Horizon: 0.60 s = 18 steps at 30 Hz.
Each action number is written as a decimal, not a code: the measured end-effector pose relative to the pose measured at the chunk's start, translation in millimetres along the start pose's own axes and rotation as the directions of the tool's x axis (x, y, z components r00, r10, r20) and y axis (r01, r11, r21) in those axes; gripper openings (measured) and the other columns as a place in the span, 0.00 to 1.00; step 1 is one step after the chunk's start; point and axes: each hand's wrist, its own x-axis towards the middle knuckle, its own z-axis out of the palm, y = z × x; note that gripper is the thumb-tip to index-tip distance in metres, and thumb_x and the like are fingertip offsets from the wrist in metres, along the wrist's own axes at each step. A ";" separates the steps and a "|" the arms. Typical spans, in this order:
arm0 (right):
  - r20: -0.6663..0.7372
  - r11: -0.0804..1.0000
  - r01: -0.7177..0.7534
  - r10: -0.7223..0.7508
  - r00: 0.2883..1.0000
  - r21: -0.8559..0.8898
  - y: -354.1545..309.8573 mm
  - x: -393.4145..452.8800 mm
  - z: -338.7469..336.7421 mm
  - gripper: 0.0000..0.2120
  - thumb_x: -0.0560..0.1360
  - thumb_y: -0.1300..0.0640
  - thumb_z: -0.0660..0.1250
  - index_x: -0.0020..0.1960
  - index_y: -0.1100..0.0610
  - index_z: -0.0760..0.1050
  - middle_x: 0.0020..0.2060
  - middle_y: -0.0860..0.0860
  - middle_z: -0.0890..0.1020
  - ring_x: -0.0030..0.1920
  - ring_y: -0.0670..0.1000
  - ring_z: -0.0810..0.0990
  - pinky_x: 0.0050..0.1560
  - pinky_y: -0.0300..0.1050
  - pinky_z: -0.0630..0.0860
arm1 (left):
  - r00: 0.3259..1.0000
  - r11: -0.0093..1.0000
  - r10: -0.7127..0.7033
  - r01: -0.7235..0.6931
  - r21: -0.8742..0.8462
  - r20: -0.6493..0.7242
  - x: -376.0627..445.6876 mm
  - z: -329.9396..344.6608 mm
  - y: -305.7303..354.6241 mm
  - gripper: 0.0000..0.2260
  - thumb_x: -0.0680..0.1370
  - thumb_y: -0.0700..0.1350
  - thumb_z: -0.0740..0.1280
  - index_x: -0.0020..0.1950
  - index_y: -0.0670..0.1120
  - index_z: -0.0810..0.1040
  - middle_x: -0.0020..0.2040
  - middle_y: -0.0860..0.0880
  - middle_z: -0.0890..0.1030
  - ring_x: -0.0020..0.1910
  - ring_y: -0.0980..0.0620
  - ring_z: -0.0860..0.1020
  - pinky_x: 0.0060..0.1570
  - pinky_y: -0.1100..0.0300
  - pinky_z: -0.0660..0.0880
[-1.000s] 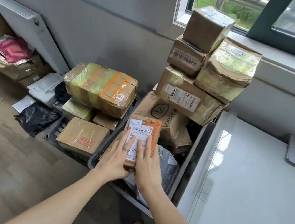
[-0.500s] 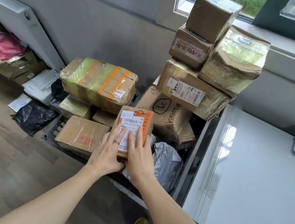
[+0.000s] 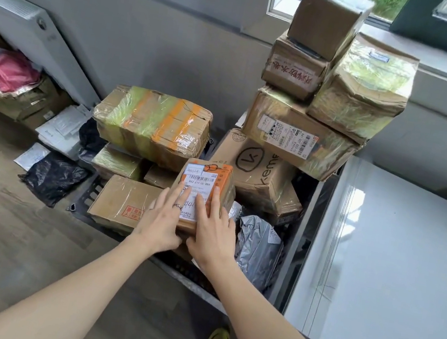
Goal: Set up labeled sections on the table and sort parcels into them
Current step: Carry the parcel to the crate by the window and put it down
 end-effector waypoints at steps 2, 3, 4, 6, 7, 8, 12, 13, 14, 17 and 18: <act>-0.003 0.999 0.006 -0.005 1.000 0.053 -4.1 1.6 0.3 0.40 0.73 0.59 0.66 0.79 0.55 0.49 0.78 0.61 0.41 0.68 0.65 0.65 0.63 0.57 0.70 | 1.000 1.000 0.022 -0.023 -0.019 -0.014 0.1 -5.6 -4.3 0.50 0.68 0.43 0.72 0.80 0.51 0.42 0.80 0.52 0.41 0.77 0.50 0.46 0.70 0.49 0.66; 0.004 0.997 0.007 -0.007 1.000 0.077 -6.9 2.1 1.6 0.38 0.74 0.60 0.64 0.79 0.55 0.48 0.78 0.60 0.41 0.69 0.65 0.64 0.62 0.56 0.71 | 0.999 0.999 0.027 -0.028 -0.029 -0.026 -0.7 -7.0 -5.0 0.49 0.68 0.41 0.71 0.80 0.51 0.43 0.80 0.52 0.41 0.77 0.50 0.47 0.68 0.48 0.68; 0.010 0.996 0.009 -0.010 1.000 0.090 -9.1 3.1 3.5 0.38 0.75 0.61 0.63 0.79 0.56 0.47 0.79 0.59 0.41 0.70 0.66 0.62 0.61 0.57 0.72 | 0.999 0.999 0.032 -0.033 -0.031 -0.043 -1.2 -7.8 -5.4 0.48 0.68 0.40 0.71 0.80 0.51 0.45 0.80 0.52 0.42 0.77 0.50 0.47 0.67 0.48 0.70; 0.019 0.994 0.010 -0.012 1.000 0.111 -12.4 3.4 7.4 0.37 0.77 0.61 0.63 0.80 0.56 0.46 0.79 0.58 0.41 0.73 0.66 0.59 0.64 0.58 0.71 | 0.996 0.999 0.040 -0.042 -0.025 -0.083 -3.6 -7.5 -6.9 0.46 0.69 0.38 0.70 0.80 0.50 0.48 0.80 0.51 0.43 0.77 0.49 0.49 0.66 0.48 0.71; 0.022 0.994 0.016 -0.018 1.000 0.111 -12.3 1.9 10.6 0.36 0.78 0.60 0.62 0.80 0.56 0.46 0.79 0.59 0.42 0.73 0.66 0.59 0.66 0.58 0.70 | 0.995 0.999 0.039 -0.041 -0.020 -0.095 -5.3 -6.4 -8.3 0.45 0.69 0.38 0.69 0.80 0.50 0.49 0.80 0.51 0.44 0.77 0.49 0.49 0.67 0.49 0.70; 0.026 0.996 0.025 -0.028 0.999 0.087 -10.4 0.2 14.6 0.35 0.79 0.59 0.62 0.79 0.57 0.46 0.79 0.59 0.42 0.73 0.66 0.60 0.67 0.58 0.68 | 0.995 0.999 0.037 -0.037 -0.003 -0.094 -6.8 -4.6 -9.7 0.44 0.70 0.38 0.69 0.80 0.49 0.49 0.80 0.50 0.44 0.77 0.48 0.49 0.69 0.48 0.67; 0.055 0.999 0.027 -0.026 0.998 -0.017 -2.7 -11.1 25.0 0.36 0.79 0.59 0.60 0.80 0.55 0.44 0.79 0.57 0.40 0.74 0.64 0.59 0.71 0.58 0.61 | 0.999 0.995 -0.021 0.023 0.101 -0.028 -13.7 10.5 0.7 0.46 0.72 0.39 0.67 0.80 0.46 0.38 0.80 0.46 0.37 0.79 0.42 0.41 0.77 0.49 0.51; 0.050 0.999 0.023 -0.022 0.998 -0.029 -2.3 -12.1 25.0 0.35 0.79 0.58 0.59 0.80 0.54 0.43 0.79 0.57 0.40 0.74 0.63 0.58 0.71 0.59 0.61 | 0.998 0.993 -0.049 0.051 0.107 -0.026 -14.5 13.2 6.9 0.47 0.73 0.41 0.67 0.79 0.45 0.36 0.79 0.44 0.35 0.78 0.41 0.39 0.77 0.49 0.48; 0.049 0.999 0.019 -0.017 0.999 -0.042 -2.3 -12.5 23.7 0.36 0.79 0.58 0.59 0.80 0.54 0.42 0.79 0.57 0.39 0.74 0.63 0.58 0.71 0.59 0.61 | 0.997 0.991 -0.069 0.072 0.110 -0.027 -14.4 14.4 13.2 0.48 0.73 0.42 0.68 0.79 0.44 0.35 0.79 0.43 0.35 0.78 0.40 0.38 0.77 0.48 0.45; 0.054 0.997 0.010 -0.006 0.999 -0.075 -1.9 -11.6 14.8 0.39 0.78 0.56 0.61 0.80 0.54 0.41 0.78 0.58 0.38 0.74 0.63 0.58 0.69 0.59 0.62 | 0.996 0.991 -0.088 0.089 0.099 -0.022 -10.7 8.9 23.2 0.49 0.72 0.47 0.70 0.79 0.44 0.36 0.79 0.42 0.36 0.78 0.40 0.38 0.76 0.47 0.41; 0.049 0.996 0.009 -0.004 0.999 -0.091 -0.8 -11.0 10.0 0.40 0.77 0.54 0.63 0.80 0.54 0.41 0.78 0.59 0.38 0.73 0.63 0.59 0.68 0.59 0.63 | 0.997 0.993 -0.072 0.074 0.091 -0.031 -8.8 5.9 23.5 0.50 0.72 0.50 0.71 0.79 0.44 0.37 0.79 0.42 0.37 0.78 0.41 0.38 0.76 0.47 0.40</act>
